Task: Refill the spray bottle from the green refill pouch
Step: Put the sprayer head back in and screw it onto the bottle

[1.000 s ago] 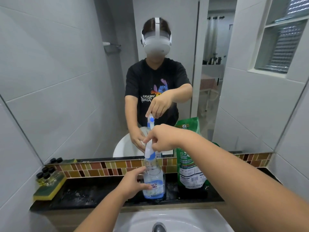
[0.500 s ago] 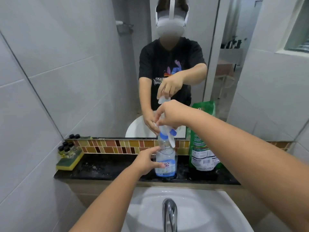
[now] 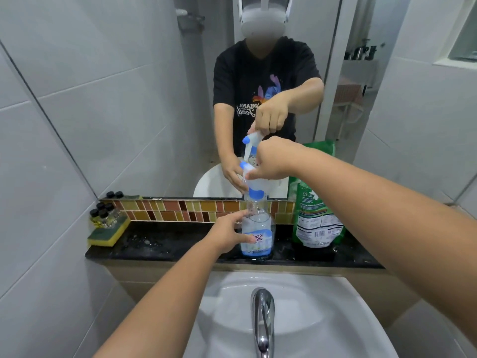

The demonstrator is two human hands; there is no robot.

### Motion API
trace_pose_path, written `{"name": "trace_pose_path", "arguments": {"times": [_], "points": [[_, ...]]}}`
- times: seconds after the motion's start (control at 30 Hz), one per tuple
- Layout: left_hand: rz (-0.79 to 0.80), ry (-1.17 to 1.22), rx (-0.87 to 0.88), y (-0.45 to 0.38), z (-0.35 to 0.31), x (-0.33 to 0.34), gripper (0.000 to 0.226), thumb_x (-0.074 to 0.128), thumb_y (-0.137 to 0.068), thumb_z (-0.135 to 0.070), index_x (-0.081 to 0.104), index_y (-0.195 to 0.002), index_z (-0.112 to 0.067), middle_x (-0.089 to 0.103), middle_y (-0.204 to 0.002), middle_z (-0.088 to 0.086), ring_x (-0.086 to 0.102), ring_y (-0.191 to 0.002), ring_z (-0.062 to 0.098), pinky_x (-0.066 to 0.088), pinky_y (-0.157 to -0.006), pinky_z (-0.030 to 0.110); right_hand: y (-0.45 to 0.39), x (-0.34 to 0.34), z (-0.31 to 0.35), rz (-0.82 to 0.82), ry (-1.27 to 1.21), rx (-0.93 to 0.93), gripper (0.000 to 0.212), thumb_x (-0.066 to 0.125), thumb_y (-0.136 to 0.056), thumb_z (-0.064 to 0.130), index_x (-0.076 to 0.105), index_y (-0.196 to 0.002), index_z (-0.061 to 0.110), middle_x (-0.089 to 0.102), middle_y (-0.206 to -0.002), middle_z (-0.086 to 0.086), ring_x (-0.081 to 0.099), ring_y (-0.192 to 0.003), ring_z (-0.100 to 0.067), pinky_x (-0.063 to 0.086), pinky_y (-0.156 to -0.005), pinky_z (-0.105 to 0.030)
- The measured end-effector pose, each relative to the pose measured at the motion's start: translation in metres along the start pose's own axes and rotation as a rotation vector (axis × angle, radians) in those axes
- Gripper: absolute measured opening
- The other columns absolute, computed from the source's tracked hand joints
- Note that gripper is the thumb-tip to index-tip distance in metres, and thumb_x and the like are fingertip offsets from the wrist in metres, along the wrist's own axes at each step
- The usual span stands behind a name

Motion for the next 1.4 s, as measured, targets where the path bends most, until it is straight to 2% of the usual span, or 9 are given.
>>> {"name": "trace_pose_path", "arguments": {"times": [0.13, 0.2, 0.3, 0.53, 0.73, 0.93, 1.07, 1.2, 1.4], "points": [[0.011, -0.005, 0.002, -0.001, 0.0, 0.0, 0.073, 0.086, -0.072, -0.014, 0.054, -0.136, -0.033, 0.061, -0.117, -0.016, 0.057, -0.105, 0.004, 0.054, -0.067, 0.012, -0.001, -0.013, -0.002, -0.085, -0.094, -0.079, 0.013, 0.052, -0.089, 0.022, 0.062, -0.088, 0.03, 0.061, -0.104, -0.003, 0.056, -0.081, -0.02, 0.048, -0.064, -0.035], [0.013, -0.013, 0.001, -0.002, 0.001, 0.0, 0.074, 0.086, -0.073, -0.015, 0.053, -0.137, -0.032, 0.061, -0.12, -0.014, 0.057, -0.106, 0.003, 0.054, -0.068, 0.013, 0.004, -0.009, -0.001, 0.077, -0.02, -0.204, 0.053, 0.057, -0.084, 0.005, 0.06, -0.113, 0.049, 0.045, -0.132, 0.001, 0.044, -0.104, -0.021, 0.044, -0.085, -0.037], [0.009, -0.02, 0.016, -0.003, 0.002, 0.0, 0.074, 0.086, -0.072, -0.017, 0.053, -0.137, -0.033, 0.062, -0.125, -0.012, 0.057, -0.112, 0.007, 0.054, -0.071, 0.015, 0.01, -0.008, 0.003, 0.126, 0.121, -0.259, 0.044, 0.074, -0.078, 0.03, 0.061, -0.116, 0.049, 0.033, -0.146, 0.008, 0.031, -0.119, -0.023, 0.034, -0.093, -0.04], [0.003, -0.032, 0.026, -0.003, 0.001, -0.001, 0.072, 0.086, -0.072, -0.018, 0.055, -0.133, -0.039, 0.063, -0.125, -0.011, 0.056, -0.113, 0.007, 0.053, -0.071, 0.015, 0.002, 0.002, 0.006, 0.029, 0.027, -0.158, 0.04, 0.068, -0.076, 0.055, 0.069, -0.093, 0.019, 0.067, -0.078, 0.0, 0.064, -0.07, -0.019, 0.048, -0.056, -0.029], [0.003, -0.005, 0.015, -0.003, 0.002, 0.001, 0.072, 0.087, -0.071, -0.017, 0.056, -0.133, -0.039, 0.064, -0.125, -0.01, 0.058, -0.114, 0.01, 0.057, -0.077, 0.024, 0.003, 0.015, 0.011, 0.08, -0.325, -0.057, 0.015, 0.051, -0.092, 0.027, 0.061, -0.103, 0.024, 0.065, -0.077, -0.008, 0.062, -0.05, -0.016, 0.049, -0.043, -0.024], [0.009, 0.005, 0.005, -0.002, 0.001, 0.001, 0.071, 0.087, -0.071, -0.017, 0.056, -0.131, -0.041, 0.064, -0.123, -0.011, 0.058, -0.115, 0.011, 0.058, -0.079, 0.027, 0.013, 0.014, -0.005, 0.413, -0.586, -0.039, 0.044, 0.048, -0.088, -0.001, 0.058, -0.119, 0.028, 0.072, -0.083, -0.014, 0.071, -0.075, -0.022, 0.056, -0.067, -0.028], [-0.002, -0.004, 0.007, -0.001, 0.002, 0.002, 0.071, 0.087, -0.071, -0.017, 0.056, -0.133, -0.036, 0.063, -0.125, -0.009, 0.058, -0.115, 0.011, 0.057, -0.085, 0.032, 0.011, 0.006, -0.004, 0.303, -0.287, -0.16, 0.047, 0.079, -0.074, 0.032, 0.063, -0.119, 0.031, 0.068, -0.082, 0.003, 0.063, -0.076, -0.014, 0.047, -0.066, -0.022], [0.003, 0.016, 0.005, 0.001, -0.001, 0.001, 0.061, 0.086, -0.072, -0.015, 0.058, -0.114, -0.05, 0.063, -0.121, -0.01, 0.06, -0.111, 0.012, 0.058, -0.077, 0.024, 0.005, 0.0, 0.0, 0.107, -0.191, -0.18, 0.047, 0.08, -0.063, 0.053, 0.073, -0.1, 0.025, 0.064, -0.083, 0.007, 0.058, -0.08, -0.015, 0.035, -0.057, -0.022], [-0.022, -0.037, 0.041, 0.004, -0.005, 0.002, 0.067, 0.084, -0.075, -0.016, 0.055, -0.125, -0.049, 0.061, -0.129, -0.008, 0.058, -0.116, 0.013, 0.057, -0.082, 0.027, 0.004, 0.006, 0.0, -0.002, -0.116, -0.172, 0.044, 0.071, -0.069, 0.06, 0.068, -0.078, 0.017, 0.064, -0.068, -0.001, 0.056, -0.064, -0.018, 0.035, -0.051, -0.026]]}}
Point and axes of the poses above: each hand's wrist, its own y-axis away from the middle knuckle, its own x-axis out of the palm, z = x × y, the point moved 7 cm from there along -y, towards the middle knuckle
